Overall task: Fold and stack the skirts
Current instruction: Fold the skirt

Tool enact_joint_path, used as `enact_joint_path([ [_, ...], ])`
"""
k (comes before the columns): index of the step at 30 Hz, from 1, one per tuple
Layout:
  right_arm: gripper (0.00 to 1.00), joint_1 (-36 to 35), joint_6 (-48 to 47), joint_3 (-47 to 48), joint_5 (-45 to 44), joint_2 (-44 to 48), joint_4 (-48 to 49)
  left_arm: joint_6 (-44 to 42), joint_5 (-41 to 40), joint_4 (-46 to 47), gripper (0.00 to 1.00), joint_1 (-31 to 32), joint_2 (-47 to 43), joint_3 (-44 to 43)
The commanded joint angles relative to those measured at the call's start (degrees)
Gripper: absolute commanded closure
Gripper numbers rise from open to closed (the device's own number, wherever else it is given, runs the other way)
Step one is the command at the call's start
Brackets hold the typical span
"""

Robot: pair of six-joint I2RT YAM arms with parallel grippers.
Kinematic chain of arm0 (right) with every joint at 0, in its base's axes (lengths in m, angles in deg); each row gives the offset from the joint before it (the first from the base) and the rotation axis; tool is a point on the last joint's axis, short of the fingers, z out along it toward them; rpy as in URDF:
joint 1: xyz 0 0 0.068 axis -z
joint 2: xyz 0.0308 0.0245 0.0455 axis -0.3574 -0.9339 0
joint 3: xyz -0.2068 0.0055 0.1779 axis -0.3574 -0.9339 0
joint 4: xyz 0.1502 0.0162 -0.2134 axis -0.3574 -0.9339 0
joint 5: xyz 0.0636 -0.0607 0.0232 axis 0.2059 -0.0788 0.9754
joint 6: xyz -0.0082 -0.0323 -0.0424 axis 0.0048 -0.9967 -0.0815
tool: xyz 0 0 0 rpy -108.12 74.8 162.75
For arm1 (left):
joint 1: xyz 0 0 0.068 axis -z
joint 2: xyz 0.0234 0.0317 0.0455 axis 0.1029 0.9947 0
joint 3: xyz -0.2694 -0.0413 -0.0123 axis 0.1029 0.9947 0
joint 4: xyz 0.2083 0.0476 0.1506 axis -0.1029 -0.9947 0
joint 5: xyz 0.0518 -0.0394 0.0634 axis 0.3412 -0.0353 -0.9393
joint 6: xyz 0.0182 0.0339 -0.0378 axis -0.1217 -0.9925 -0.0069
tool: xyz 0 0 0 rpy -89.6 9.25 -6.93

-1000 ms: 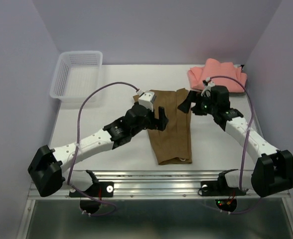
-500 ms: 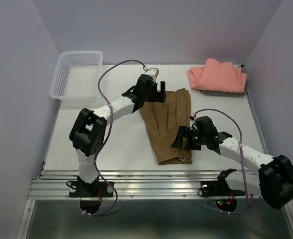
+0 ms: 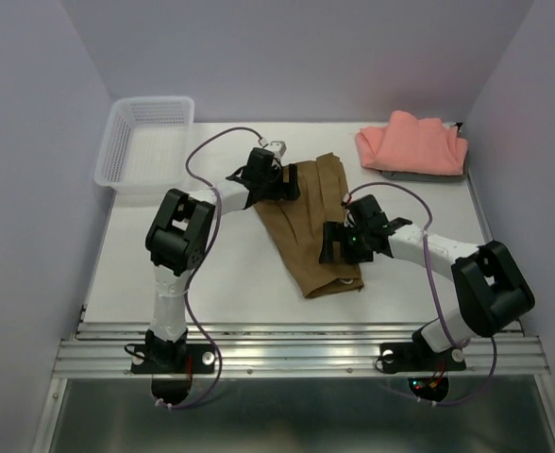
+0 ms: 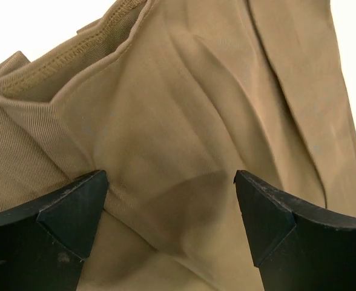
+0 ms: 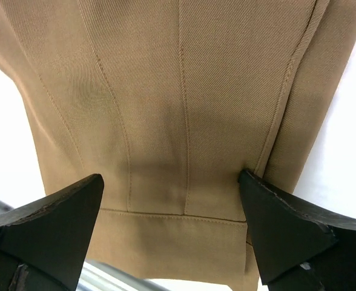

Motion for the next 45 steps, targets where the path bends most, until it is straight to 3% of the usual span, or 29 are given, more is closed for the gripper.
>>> enact_joint_path([
  [1,0.00,1.66,-9.48,1.96,-6.32,-2.68,-1.40,2.51,-1.40,0.66,0.01,-0.76,-4.91,6.11],
  [6,0.00,5.08,-14.67,4.33,-6.60,-1.80,-1.23,5.05,-1.15,0.14,0.01,-2.25,-7.10,12.53],
  [10,0.00,10.97,-17.23,8.28,-1.25,-4.78,0.09,9.27,-1.75,2.42,0.02,-2.17,-12.98,21.66],
  [16,0.00,10.98,-21.45,12.24,7.46,-14.17,4.13,16.31,-3.60,3.74,0.02,-1.56,-23.09,35.02],
  [20,0.00,11.59,-25.75,17.33,3.70,-17.44,4.49,19.73,-4.74,3.74,0.02,-0.06,-28.54,40.04],
  [23,0.00,12.99,-32.68,23.74,5.70,-20.43,4.66,21.85,-4.04,3.13,0.02,2.31,-32.49,42.77],
  [29,0.00,14.23,-34.73,36.84,9.05,-23.16,0.10,25.71,-8.43,-3.72,0.01,13.80,-38.21,43.92],
  [31,0.00,14.23,-32.01,39.22,8.70,-20.80,-1.57,25.98,-11.58,-6.27,0.01,15.05,-40.85,43.57],
  [38,0.00,14.75,-19.00,34.41,-7.63,-10.96,-1.14,23.34,-21.00,-12.34,0.01,15.32,-44.99,37.43],
  [42,0.00,18.96,-15.14,25.64,-8.00,-5.42,-1.23,22.38,-23.72,-13.92,0.01,15.32,-42.80,31.72],
  [45,0.00,23.10,-17.40,20.44,1.01,-4.18,-1.14,22.99,-25.31,-14.80,0.01,15.06,-40.43,29.86],
])
